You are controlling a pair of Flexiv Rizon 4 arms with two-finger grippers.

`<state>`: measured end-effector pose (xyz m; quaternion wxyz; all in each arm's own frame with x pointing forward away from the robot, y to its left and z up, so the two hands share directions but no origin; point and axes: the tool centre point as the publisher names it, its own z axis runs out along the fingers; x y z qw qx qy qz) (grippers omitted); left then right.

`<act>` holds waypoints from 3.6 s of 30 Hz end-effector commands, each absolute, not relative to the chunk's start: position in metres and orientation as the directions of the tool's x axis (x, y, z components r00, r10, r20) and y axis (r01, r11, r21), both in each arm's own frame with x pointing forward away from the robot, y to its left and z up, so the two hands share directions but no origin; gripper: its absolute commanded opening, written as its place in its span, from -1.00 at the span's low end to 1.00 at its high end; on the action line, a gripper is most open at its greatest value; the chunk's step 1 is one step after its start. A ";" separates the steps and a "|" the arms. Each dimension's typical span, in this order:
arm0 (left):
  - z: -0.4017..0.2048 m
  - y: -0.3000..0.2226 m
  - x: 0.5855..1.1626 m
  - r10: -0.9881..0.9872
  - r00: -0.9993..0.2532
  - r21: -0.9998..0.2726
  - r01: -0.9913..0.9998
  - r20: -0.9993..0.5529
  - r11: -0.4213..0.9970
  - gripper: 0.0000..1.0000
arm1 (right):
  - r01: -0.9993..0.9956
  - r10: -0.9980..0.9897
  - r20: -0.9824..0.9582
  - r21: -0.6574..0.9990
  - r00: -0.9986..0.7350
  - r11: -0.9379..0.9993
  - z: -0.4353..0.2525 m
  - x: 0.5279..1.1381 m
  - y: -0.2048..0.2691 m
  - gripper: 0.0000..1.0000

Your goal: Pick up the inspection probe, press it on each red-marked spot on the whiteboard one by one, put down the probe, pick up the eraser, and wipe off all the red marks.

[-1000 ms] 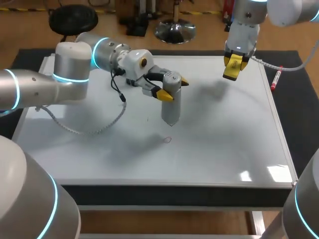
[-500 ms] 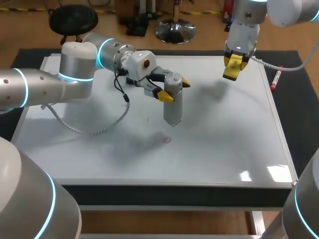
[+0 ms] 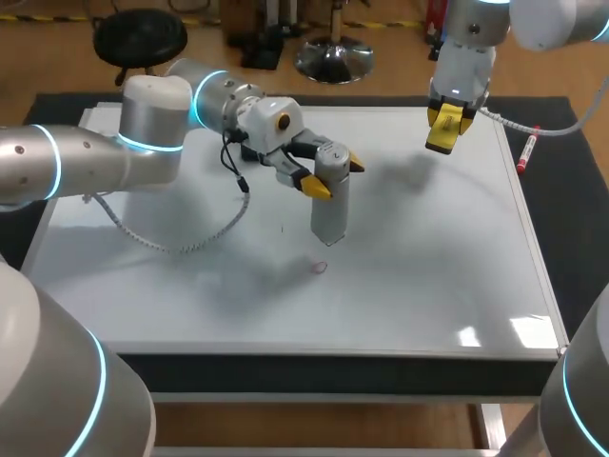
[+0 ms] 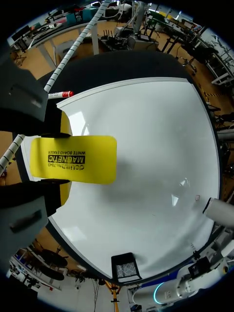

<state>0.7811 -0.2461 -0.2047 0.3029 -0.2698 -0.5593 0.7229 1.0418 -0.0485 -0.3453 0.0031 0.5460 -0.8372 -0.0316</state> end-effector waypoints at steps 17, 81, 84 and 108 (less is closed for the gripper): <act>-0.229 -0.243 0.756 0.750 -0.661 -0.980 -0.134 -0.023 -0.148 -1.00 | -0.915 -0.915 -0.027 0.055 -0.402 0.400 -0.344 1.041 -0.050 -1.00; -0.275 -0.238 0.765 0.746 -0.664 -0.982 -0.169 0.049 -0.085 -1.00 | -0.915 -0.915 -0.027 0.055 -0.402 0.400 -0.344 1.041 -0.050 -1.00; -0.275 -0.239 0.762 0.754 -0.654 -0.984 -0.165 0.061 -0.064 -1.00 | -0.915 -0.915 -0.027 0.055 -0.402 0.400 -0.344 1.041 -0.050 -1.00; -0.276 -0.243 0.754 0.771 -0.635 -0.994 -0.105 0.057 -0.012 -1.00 | -0.915 -0.915 -0.027 0.055 -0.402 0.400 -0.344 1.041 -0.050 -1.00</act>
